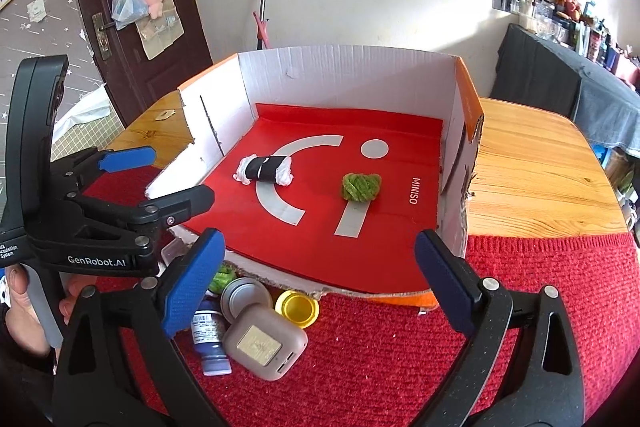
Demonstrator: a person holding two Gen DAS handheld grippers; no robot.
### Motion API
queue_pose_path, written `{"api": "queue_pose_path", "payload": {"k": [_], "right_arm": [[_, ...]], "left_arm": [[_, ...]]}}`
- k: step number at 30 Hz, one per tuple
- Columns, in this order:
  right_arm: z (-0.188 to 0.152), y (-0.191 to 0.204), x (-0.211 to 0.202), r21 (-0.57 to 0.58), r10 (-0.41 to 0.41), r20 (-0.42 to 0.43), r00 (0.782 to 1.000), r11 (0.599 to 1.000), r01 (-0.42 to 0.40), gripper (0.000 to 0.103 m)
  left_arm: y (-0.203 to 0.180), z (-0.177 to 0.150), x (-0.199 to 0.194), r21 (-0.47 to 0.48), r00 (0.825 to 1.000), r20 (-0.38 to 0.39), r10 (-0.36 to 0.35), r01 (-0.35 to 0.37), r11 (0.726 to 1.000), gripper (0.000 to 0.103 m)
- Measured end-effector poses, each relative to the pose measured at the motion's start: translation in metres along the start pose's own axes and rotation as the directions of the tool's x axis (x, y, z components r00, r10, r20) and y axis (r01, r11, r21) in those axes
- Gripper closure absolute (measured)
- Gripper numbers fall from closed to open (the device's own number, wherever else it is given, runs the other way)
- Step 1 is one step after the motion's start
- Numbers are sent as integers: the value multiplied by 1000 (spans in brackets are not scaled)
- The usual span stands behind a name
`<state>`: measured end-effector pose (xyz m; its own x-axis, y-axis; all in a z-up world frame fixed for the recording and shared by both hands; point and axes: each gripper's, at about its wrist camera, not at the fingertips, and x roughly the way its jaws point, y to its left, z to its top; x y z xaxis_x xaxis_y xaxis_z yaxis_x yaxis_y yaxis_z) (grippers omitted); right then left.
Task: Organize objects
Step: 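Withdraw both grippers from the box back toward the remaining items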
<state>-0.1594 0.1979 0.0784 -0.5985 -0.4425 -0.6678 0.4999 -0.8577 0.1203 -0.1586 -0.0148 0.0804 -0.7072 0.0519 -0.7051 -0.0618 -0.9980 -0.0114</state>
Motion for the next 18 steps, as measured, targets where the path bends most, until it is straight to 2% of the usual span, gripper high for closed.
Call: {"api": "queue_pose_path", "payload": {"k": [18], "right_arm": [[-17, 14, -15, -16, -9, 37, 999, 1000, 10, 4]], "left_arm": [[-2, -25, -15, -20, 1000, 11, 3, -3, 1000, 0]]}}
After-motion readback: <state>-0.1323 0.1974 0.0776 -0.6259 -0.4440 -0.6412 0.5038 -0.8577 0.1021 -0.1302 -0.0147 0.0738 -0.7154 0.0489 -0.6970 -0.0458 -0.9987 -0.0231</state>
